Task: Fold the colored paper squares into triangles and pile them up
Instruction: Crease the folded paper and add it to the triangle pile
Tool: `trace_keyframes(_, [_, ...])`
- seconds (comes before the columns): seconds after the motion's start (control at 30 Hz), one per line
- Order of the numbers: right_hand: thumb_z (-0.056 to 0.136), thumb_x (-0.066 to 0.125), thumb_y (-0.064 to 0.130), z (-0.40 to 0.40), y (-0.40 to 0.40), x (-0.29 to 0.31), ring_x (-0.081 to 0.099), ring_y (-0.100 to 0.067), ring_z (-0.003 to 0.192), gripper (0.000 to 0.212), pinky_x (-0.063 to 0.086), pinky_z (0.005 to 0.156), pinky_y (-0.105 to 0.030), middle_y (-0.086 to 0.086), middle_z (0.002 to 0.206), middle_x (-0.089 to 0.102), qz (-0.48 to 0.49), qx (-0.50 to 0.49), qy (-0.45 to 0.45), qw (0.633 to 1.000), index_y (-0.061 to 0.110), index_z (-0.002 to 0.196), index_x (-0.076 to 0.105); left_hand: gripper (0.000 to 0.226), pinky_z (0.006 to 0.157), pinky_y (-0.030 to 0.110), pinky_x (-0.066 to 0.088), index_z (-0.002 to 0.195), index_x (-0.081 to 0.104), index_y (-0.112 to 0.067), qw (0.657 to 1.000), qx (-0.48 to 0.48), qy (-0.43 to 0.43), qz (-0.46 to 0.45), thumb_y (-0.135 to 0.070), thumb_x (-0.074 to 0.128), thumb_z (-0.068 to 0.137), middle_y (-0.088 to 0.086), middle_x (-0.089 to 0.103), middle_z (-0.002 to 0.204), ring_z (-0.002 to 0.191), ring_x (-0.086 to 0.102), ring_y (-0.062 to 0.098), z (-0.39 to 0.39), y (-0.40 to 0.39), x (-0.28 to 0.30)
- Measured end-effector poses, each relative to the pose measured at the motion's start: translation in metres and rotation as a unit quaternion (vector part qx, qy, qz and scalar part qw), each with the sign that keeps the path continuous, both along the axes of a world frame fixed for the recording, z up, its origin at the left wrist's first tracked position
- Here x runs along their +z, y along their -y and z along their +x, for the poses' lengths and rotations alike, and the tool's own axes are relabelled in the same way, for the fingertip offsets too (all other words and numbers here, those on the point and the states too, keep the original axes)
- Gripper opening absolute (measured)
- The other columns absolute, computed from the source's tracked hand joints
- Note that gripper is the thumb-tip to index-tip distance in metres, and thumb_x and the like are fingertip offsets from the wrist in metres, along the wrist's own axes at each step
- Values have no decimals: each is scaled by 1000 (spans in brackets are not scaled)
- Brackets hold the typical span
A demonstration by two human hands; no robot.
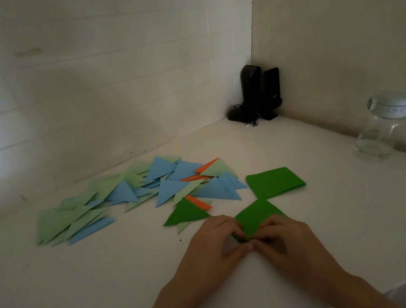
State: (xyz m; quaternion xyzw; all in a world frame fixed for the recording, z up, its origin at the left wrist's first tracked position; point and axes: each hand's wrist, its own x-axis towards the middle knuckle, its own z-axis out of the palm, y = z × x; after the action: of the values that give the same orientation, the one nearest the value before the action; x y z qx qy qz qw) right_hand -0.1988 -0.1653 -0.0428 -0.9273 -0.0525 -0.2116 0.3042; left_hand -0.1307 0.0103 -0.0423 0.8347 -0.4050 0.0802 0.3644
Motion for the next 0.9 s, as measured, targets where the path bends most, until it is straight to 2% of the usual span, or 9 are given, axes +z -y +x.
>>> trace_keyframes(0.1, [72,63,49,4,4,5,58,-4,66,23,44,59,-15,11,70,63,30,-10,-37,999,28,70,72,30,84,10,37,81,66,-19,999,-1,-38,-26,-49,63,78,-12,62,96,95,52,-2,0,0,2])
trace_keyframes(0.23, [74,73,41,8,7,14,58,-5,70,12,44,61,-19,12,64,65,24,-23,-85,996,29,72,73,23,83,8,36,74,67,-18,996,15,-83,-40,-41,71,76,-14,64,94,96,54,-1,4,3,5])
trace_keyframes(0.4, [73,74,40,7,0,12,58,-5,70,8,41,58,-13,16,63,63,25,-56,-72,995,33,73,72,15,82,5,33,72,68,-17,995,30,-91,-36,-29,76,76,-15,64,94,97,54,-3,4,4,6])
trace_keyframes(0.6, [67,79,38,7,-3,9,57,-2,74,18,41,58,-11,20,65,61,60,-69,-96,991,39,73,61,16,80,4,34,70,67,-19,993,44,-102,-41,-28,80,70,-16,63,92,95,55,-1,6,6,3])
trace_keyframes(0.7, [69,76,39,10,-2,12,55,1,74,22,39,58,-11,18,68,60,54,-67,-127,988,40,73,55,18,79,9,40,72,67,-22,990,54,-116,-56,-26,84,65,-14,64,88,89,59,2,7,9,6])
trace_keyframes(0.8, [69,76,36,12,0,15,53,1,68,23,39,58,-11,16,70,60,66,-52,-154,985,38,76,54,24,79,13,43,78,68,-26,988,71,-129,-54,-23,85,62,-13,65,86,88,58,2,8,10,9])
trace_keyframes(0.9, [70,76,31,12,4,14,53,-1,66,22,40,59,-13,14,72,61,81,-35,-161,983,36,78,56,27,80,8,40,82,69,-29,986,75,-140,-42,-21,85,62,-14,65,88,91,55,-1,7,10,13])
